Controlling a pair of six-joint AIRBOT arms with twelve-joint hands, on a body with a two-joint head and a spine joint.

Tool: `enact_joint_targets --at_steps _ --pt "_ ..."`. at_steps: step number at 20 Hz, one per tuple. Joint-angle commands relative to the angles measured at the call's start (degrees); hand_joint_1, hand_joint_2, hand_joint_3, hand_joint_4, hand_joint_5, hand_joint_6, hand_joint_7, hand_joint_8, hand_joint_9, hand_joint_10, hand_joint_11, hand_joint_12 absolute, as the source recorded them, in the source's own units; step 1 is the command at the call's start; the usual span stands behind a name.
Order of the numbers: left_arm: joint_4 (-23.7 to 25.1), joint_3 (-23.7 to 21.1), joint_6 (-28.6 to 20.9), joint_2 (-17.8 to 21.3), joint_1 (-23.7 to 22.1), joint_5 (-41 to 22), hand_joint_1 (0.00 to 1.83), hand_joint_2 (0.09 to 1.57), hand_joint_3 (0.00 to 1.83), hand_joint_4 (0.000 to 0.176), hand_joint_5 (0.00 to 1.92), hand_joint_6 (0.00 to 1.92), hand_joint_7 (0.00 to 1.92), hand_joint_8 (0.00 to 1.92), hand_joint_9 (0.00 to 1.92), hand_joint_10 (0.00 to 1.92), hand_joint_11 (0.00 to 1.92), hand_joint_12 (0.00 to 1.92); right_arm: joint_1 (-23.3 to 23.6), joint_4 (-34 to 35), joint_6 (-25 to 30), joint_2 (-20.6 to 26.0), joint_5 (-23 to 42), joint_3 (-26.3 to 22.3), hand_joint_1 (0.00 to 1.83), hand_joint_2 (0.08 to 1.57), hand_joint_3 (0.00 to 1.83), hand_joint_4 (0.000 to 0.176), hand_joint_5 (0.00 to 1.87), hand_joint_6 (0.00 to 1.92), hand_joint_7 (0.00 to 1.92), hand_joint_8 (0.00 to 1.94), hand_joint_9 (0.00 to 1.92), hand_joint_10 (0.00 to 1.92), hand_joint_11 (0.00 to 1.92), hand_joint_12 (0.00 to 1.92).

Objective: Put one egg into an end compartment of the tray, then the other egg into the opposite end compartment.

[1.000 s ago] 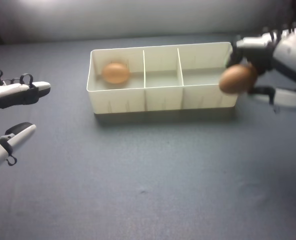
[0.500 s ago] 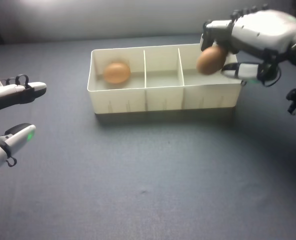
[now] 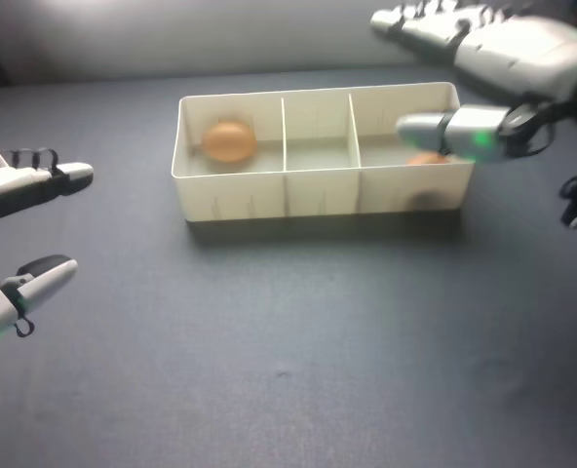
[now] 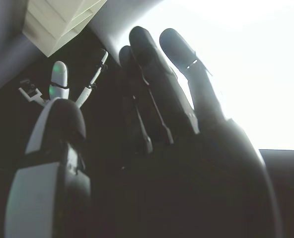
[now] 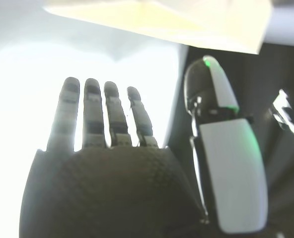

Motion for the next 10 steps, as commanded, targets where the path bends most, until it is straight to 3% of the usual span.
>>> enact_joint_targets --at_steps 1,2,3,4,5,6,7,8,10 --pt "-0.57 -0.18 -0.1 0.32 -0.03 -8.02 0.64 1.32 0.0 0.0 0.53 0.0 0.63 0.0 0.63 0.0 0.1 1.37 -0.31 -0.12 0.17 2.75 12.82 -1.6 0.35 1.32 0.0 0.056 0.0 0.0 0.0 0.0 0.0 0.0 0.0 1.35" --pt "-0.73 -0.36 -0.1 0.44 0.15 -8.66 0.56 1.33 0.0 0.0 0.51 0.0 0.61 0.0 0.63 0.0 0.13 1.29 -2.01 -1.43 0.17 5.63 17.02 -4.95 0.33 1.35 0.0 0.064 0.0 0.0 0.0 0.0 0.0 0.0 0.0 1.72" --pt "-0.84 -0.43 -0.1 0.48 0.28 -8.93 0.56 1.33 0.0 0.0 0.51 0.0 0.61 0.0 0.63 0.0 0.13 1.29 -2.86 -1.7 0.17 6.46 18.33 -5.89 0.33 1.35 0.0 0.064 0.0 0.0 0.0 0.0 0.0 0.0 0.0 1.72" --pt "-1.08 -0.67 -0.1 0.67 0.73 -9.81 0.59 1.32 0.0 0.0 0.51 0.0 0.57 0.0 0.56 0.0 0.06 1.28 -5.38 -2.23 0.17 8.89 22.55 -8.62 0.29 1.39 0.0 0.03 0.0 0.0 0.0 0.0 0.0 0.0 0.0 1.39" --pt "-1.24 -0.88 -0.09 0.83 1.05 -10.52 0.59 1.32 0.0 0.0 0.51 0.0 0.57 0.0 0.56 0.0 0.06 1.28 -7.22 -2.38 0.17 10.28 25.67 -10.46 0.29 1.39 0.0 0.03 0.0 0.0 0.0 0.0 0.0 0.0 0.0 1.39" --pt "-1.39 -1.15 -0.09 1.02 1.42 -11.36 0.58 1.32 0.0 0.0 0.45 0.0 0.49 0.0 0.47 0.0 0.01 1.23 -10.49 -2.4 0.17 12.35 30.19 -12.97 0.23 1.4 0.0 0.046 0.0 0.0 0.0 0.0 0.0 0.0 0.0 0.67" --pt "-1.48 -1.44 -0.07 1.23 1.79 -12.13 0.59 1.32 0.0 0.0 0.34 0.0 0.36 0.0 0.33 0.0 0.0 1.07 -14.24 -2.39 0.16 14.29 35.25 -15.62 0.17 1.38 0.0 0.074 0.0 0.0 0.0 0.0 0.0 0.0 0.0 0.03" --pt "-1.6 -1.59 -0.04 1.31 2.04 -12.56 0.59 1.32 0.0 0.0 0.34 0.0 0.36 0.0 0.33 0.0 0.0 1.07 -17.06 -2.28 0.16 15.55 38.46 -17.18 0.17 1.38 0.0 0.074 0.0 0.0 0.0 0.0 0.0 0.0 0.0 0.03" --pt "-1.71 -2.19 0.65 1.64 2.2 -12.66 0.47 1.31 0.0 0.0 0.07 0.0 0.04 0.0 0.03 0.0 0.0 0.51 -24.08 -1.11 0.06 18.25 46.53 -21.2 0.18 1.37 0.0 0.057 0.0 0.0 0.0 0.0 0.0 0.0 0.0 0.0"
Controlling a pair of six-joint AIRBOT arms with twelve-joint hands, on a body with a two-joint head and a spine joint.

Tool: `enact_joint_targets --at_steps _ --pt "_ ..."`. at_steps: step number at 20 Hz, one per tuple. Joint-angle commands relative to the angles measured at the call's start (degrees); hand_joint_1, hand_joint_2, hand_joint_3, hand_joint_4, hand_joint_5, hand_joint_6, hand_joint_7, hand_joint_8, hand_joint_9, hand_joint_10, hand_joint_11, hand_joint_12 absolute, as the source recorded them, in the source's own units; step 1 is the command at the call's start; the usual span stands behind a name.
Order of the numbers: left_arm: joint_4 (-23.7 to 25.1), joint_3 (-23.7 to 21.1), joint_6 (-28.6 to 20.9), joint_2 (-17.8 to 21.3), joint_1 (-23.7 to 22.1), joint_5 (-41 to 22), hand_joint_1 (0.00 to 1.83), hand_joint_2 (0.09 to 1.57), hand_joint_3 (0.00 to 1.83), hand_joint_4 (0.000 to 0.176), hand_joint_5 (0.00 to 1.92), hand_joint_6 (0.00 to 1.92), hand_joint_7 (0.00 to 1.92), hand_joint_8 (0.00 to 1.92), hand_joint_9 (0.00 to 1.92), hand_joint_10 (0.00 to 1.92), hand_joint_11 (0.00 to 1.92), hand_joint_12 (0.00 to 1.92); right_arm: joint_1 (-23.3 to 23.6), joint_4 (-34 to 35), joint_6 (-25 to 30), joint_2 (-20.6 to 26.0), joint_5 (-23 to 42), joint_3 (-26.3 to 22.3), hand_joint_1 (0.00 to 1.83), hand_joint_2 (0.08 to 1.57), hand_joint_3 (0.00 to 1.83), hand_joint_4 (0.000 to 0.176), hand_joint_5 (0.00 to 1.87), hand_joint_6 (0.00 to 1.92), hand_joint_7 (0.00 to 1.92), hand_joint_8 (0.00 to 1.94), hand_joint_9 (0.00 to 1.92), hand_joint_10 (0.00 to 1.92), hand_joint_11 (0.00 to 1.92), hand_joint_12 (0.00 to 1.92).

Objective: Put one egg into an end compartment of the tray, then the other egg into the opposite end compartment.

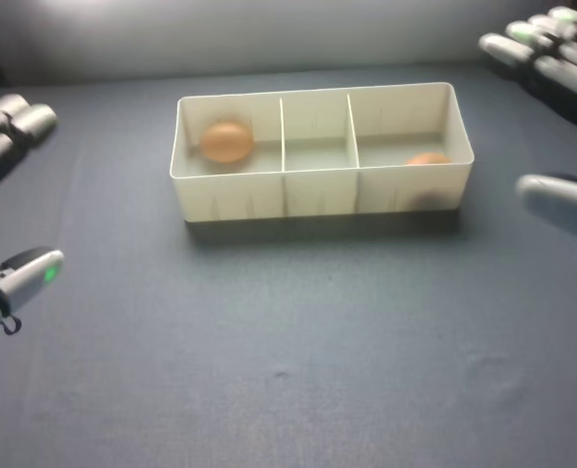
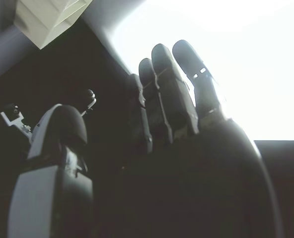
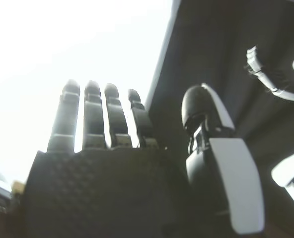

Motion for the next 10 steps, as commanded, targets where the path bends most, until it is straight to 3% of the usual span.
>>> enact_joint_targets --at_steps 1,2,3,4,5,6,7,8,9,10 --pt "0.14 -0.21 0.27 0.61 -0.16 -7.67 0.38 1.29 0.0 0.022 0.01 0.0 0.01 0.0 0.01 0.0 0.0 0.1 -0.97 1.5 0.07 1.01 12.7 -0.54 0.22 1.39 0.0 0.071 0.0 0.0 0.0 0.0 0.0 0.0 0.0 0.0" --pt "0.14 -0.4 0.54 0.68 -0.16 -7.67 0.25 1.29 0.0 0.027 0.0 0.0 0.0 0.0 0.0 0.0 0.0 0.0 -5.43 3.2 0.01 1.96 16.88 -2.29 0.22 1.4 0.01 0.103 0.0 0.0 0.0 0.0 0.0 0.0 0.0 0.0" --pt "0.15 -0.61 0.83 0.78 -0.16 -7.68 0.17 1.28 0.0 0.012 0.0 0.0 0.0 0.0 0.0 0.0 0.0 0.0 -9.57 4.94 -0.11 2.68 21.22 -3.74 0.21 1.38 0.0 0.1 0.0 0.0 0.0 0.0 0.0 0.0 0.0 0.0" --pt "0.16 -0.76 1.14 0.89 -0.17 -7.68 0.17 1.28 0.0 0.012 0.0 0.0 0.0 0.0 0.0 0.0 0.0 0.0 -12.81 6.28 -0.13 3.27 24.6 -4.81 0.21 1.38 0.0 0.1 0.0 0.0 0.0 0.0 0.0 0.0 0.0 0.0" --pt "0.21 -0.87 1.32 1.0 -0.2 -7.68 0.13 1.27 0.0 0.03 0.0 0.0 0.0 0.0 0.0 0.0 0.0 0.0 -15.12 7.04 -0.14 3.69 26.46 -5.53 0.16 1.36 0.0 0.087 0.0 0.0 0.0 0.0 0.0 0.0 0.0 0.0" --pt "0.46 -1.02 1.73 1.21 -0.43 -7.69 0.09 1.19 0.0 0.09 0.0 0.0 0.0 0.0 0.0 0.0 0.0 0.0 -18.49 8.06 -0.14 4.57 29.96 -6.82 0.09 1.31 0.0 0.118 0.0 0.0 0.0 0.0 0.0 0.0 0.0 0.0" --pt "0.66 -1.14 2.03 1.34 -0.65 -7.69 0.09 1.19 0.0 0.09 0.0 0.0 0.0 0.0 0.0 0.0 0.0 0.0 -19.51 8.38 -0.14 5.11 31.39 -7.44 0.09 1.31 0.0 0.118 0.0 0.0 0.0 0.0 0.0 0.0 0.0 0.0" --pt "0.86 -1.35 2.34 1.56 -0.95 -7.69 0.09 1.17 0.0 0.131 0.0 0.0 0.0 0.0 0.0 0.0 0.0 0.0 -20.47 8.67 -0.14 5.97 32.56 -8.34 0.08 1.28 0.0 0.122 0.0 0.0 0.0 0.0 0.0 0.0 0.0 0.0" --pt "1.2 -1.43 2.52 1.88 -1.43 -7.7 0.08 1.17 0.0 0.144 0.0 0.0 0.0 0.0 0.0 0.0 0.0 0.0 -20.47 8.65 -0.14 6.74 32.56 -8.72 0.08 1.27 0.0 0.103 0.0 0.0 0.0 0.0 0.0 0.0 0.0 0.0" --pt "1.41 -1.41 2.54 2.07 -1.73 -7.7 0.07 1.17 0.0 0.168 0.0 0.0 0.0 0.0 0.0 0.0 0.0 0.0 -20.47 8.63 -0.14 6.92 32.56 -8.72 0.12 1.29 0.0 0.077 0.0 0.0 0.0 0.0 0.0 0.0 0.0 0.0"
